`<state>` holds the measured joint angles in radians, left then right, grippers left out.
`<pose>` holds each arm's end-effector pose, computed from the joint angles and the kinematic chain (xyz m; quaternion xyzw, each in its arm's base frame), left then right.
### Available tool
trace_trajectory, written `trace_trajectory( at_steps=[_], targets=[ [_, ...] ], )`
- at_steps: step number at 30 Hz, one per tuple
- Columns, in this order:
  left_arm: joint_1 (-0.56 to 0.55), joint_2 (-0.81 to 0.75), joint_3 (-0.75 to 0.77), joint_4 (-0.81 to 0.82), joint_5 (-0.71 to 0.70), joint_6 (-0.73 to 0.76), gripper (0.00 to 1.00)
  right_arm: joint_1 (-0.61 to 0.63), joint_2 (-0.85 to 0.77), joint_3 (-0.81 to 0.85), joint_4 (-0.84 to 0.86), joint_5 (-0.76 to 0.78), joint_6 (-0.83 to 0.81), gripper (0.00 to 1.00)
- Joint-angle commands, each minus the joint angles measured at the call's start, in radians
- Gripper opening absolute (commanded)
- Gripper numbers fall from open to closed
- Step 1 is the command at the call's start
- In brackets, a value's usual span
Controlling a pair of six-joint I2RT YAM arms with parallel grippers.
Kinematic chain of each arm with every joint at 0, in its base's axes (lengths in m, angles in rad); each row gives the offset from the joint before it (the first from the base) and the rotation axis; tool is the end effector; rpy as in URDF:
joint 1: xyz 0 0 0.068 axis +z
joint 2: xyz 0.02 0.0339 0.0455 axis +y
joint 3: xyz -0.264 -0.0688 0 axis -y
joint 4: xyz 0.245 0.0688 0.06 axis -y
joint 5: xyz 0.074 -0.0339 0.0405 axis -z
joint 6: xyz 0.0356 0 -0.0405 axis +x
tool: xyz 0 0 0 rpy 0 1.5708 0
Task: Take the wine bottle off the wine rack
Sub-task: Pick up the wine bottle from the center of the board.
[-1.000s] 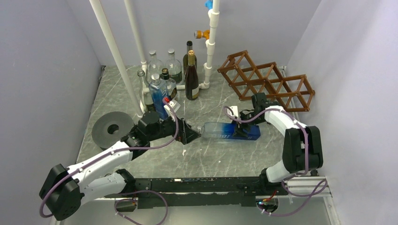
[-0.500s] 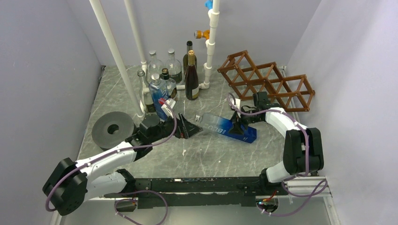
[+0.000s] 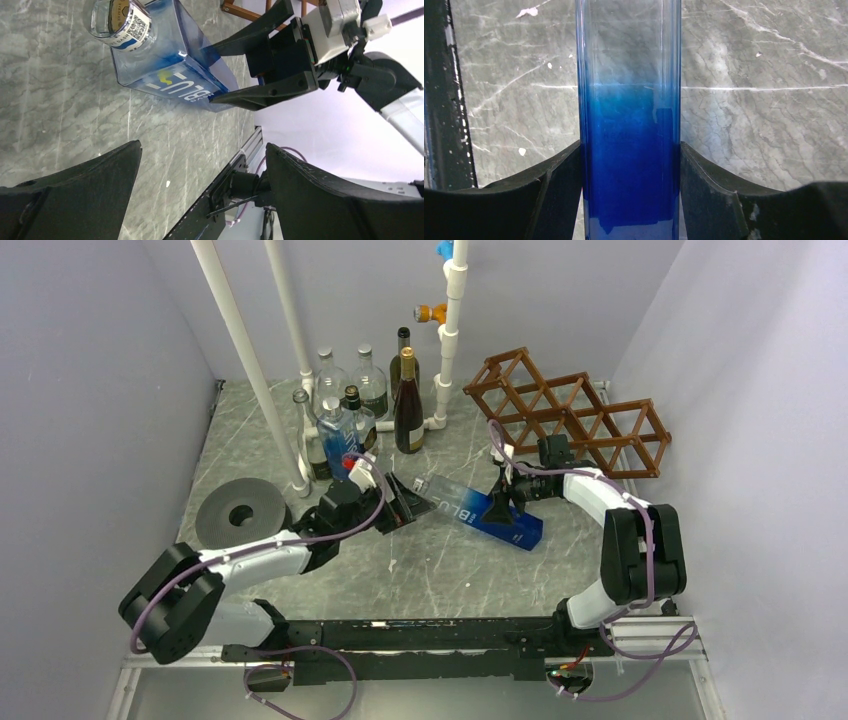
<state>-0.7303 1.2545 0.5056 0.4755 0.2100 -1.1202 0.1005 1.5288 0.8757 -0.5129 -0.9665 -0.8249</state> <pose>0.1909 -0.1809 0.2122 -0.0914 0.7897 -0.5302 0.2948 0.2727 0.0569 0.1894 -0.4708 0.7345 0.3626 0.3277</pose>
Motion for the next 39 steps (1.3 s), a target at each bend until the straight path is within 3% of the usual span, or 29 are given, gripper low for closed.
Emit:
trace_trajectory(
  at_steps=[1,9,23,30,37,39],
  targets=[
    [-0.01,0.058,0.055,0.094,-0.028,-0.09,0.99,-0.002,-0.006,0.032,0.062,-0.156,0.075,0.0],
    [-0.042,0.164,0.095,0.123,-0.133,-0.165,0.99,-0.003,0.006,0.038,0.067,-0.184,0.107,0.0],
    [-0.128,0.272,0.25,-0.131,-0.365,-0.268,0.99,-0.001,0.023,0.043,0.088,-0.257,0.173,0.0],
    [-0.142,0.327,0.305,-0.133,-0.422,-0.284,0.99,0.002,0.023,0.045,0.087,-0.285,0.185,0.0],
    [-0.146,0.394,0.315,-0.03,-0.412,-0.321,0.85,0.01,0.022,0.05,0.059,-0.314,0.159,0.0],
    [-0.147,0.399,0.309,-0.006,-0.412,-0.32,0.72,0.015,0.022,0.052,0.046,-0.312,0.142,0.0]
  ],
)
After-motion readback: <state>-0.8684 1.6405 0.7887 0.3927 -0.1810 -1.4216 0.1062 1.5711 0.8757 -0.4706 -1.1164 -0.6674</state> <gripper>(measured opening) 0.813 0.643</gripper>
